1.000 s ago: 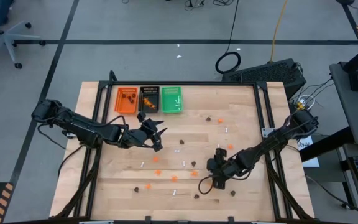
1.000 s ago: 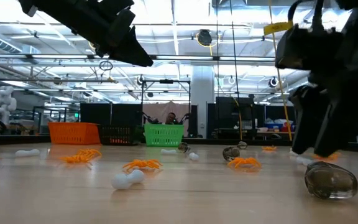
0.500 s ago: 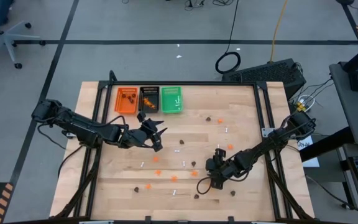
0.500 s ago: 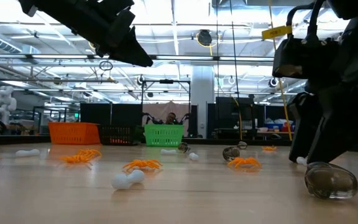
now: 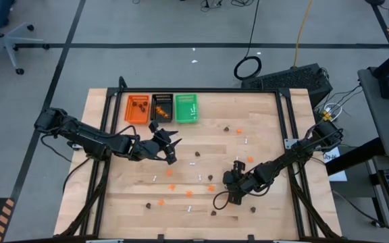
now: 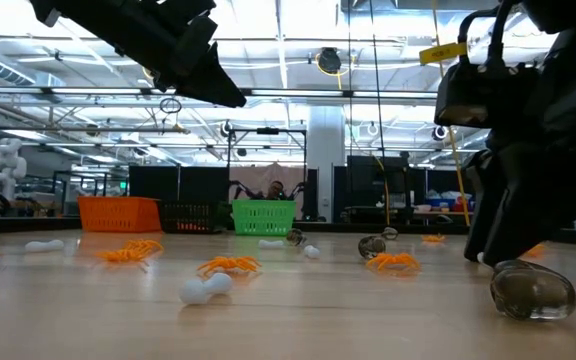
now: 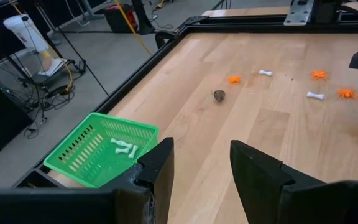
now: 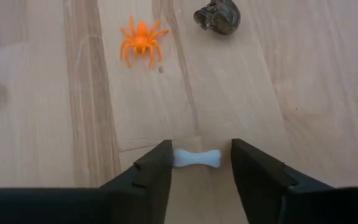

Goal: Sort Halloween decoration
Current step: Put the white bone toy into the green bin

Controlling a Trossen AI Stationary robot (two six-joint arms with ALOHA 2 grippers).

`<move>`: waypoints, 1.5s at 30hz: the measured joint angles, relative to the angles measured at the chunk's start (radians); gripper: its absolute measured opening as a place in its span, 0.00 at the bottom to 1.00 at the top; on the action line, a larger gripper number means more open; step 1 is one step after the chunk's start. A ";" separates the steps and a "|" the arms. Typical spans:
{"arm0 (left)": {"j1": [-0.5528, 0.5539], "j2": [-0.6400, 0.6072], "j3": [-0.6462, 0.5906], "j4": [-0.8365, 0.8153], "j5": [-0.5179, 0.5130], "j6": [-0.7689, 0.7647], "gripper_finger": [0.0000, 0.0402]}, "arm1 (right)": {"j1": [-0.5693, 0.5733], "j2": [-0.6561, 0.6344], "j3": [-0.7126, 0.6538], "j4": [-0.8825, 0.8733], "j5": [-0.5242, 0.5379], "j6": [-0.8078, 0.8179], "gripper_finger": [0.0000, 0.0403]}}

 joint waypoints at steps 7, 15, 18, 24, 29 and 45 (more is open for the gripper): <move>0.000 0.000 0.000 0.000 0.000 0.001 0.38 | 0.000 0.000 0.000 0.001 -0.007 -0.012 0.18; 0.000 0.000 0.000 -0.002 0.000 0.002 0.38 | 0.000 0.000 0.000 0.024 -0.019 -0.053 0.12; 0.000 0.000 0.000 -0.005 0.000 0.002 0.38 | 0.000 0.002 0.015 0.028 -0.022 -0.108 0.12; 0.000 0.000 0.000 -0.005 0.000 0.002 0.38 | -0.003 -0.036 0.062 0.044 -0.024 -0.275 0.08; 0.000 0.000 0.000 -0.005 0.000 0.002 0.38 | -0.017 -0.090 0.094 0.056 -0.004 -0.390 0.01; 0.000 0.000 0.000 -0.007 0.015 0.002 0.38 | 0.078 -0.084 0.094 -0.094 0.000 -0.121 0.28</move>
